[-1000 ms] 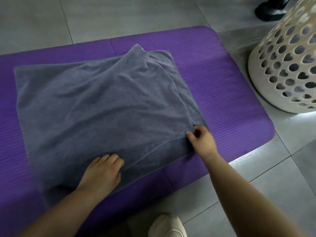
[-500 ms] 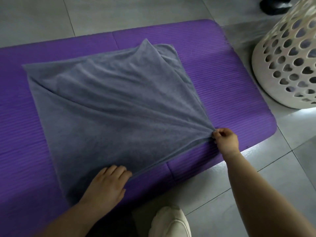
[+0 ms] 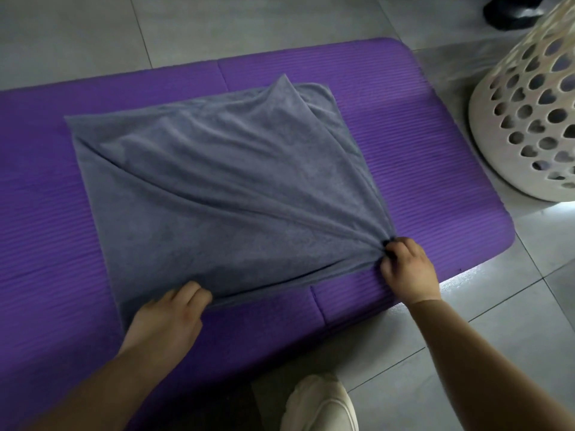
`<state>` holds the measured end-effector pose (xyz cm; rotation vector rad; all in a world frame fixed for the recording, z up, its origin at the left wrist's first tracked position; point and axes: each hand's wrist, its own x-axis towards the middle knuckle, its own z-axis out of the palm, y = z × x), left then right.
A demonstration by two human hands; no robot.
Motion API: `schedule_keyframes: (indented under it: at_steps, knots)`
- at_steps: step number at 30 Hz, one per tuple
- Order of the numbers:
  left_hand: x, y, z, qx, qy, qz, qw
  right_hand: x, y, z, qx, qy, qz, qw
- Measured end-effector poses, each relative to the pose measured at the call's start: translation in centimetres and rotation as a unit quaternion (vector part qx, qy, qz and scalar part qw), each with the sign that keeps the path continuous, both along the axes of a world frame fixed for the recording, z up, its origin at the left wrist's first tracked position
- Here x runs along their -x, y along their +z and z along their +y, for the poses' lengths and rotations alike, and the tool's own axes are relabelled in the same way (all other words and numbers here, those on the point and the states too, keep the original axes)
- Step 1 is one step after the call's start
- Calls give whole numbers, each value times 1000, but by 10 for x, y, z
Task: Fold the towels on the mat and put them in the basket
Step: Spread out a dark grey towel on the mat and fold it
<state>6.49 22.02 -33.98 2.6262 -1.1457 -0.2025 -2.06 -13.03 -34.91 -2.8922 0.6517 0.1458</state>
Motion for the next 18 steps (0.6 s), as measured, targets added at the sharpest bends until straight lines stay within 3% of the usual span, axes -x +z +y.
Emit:
schedule_keyframes:
  at_steps: [6, 8, 10, 12, 15, 18]
  knots:
    - [-50, 33, -9, 66, 88, -15, 994, -13, 18, -14, -21, 25, 133, 991]
    - [-64, 52, -12, 55, 72, 29, 995, -21, 23, -16, -4, 47, 151, 987]
    - [-78, 71, -12, -13, 89, 111, 990, -31, 31, -15, 29, 57, 177, 982]
    - [-91, 86, 0, -79, 63, 102, 990, -40, 35, -15, 73, 147, 157, 974]
    - [-109, 109, 22, -79, -34, -36, 996, -55, 46, -7, 115, 203, 98, 967]
    - [-135, 136, 50, -149, 33, -51, 987, -82, 87, 5, 94, 235, 36, 967]
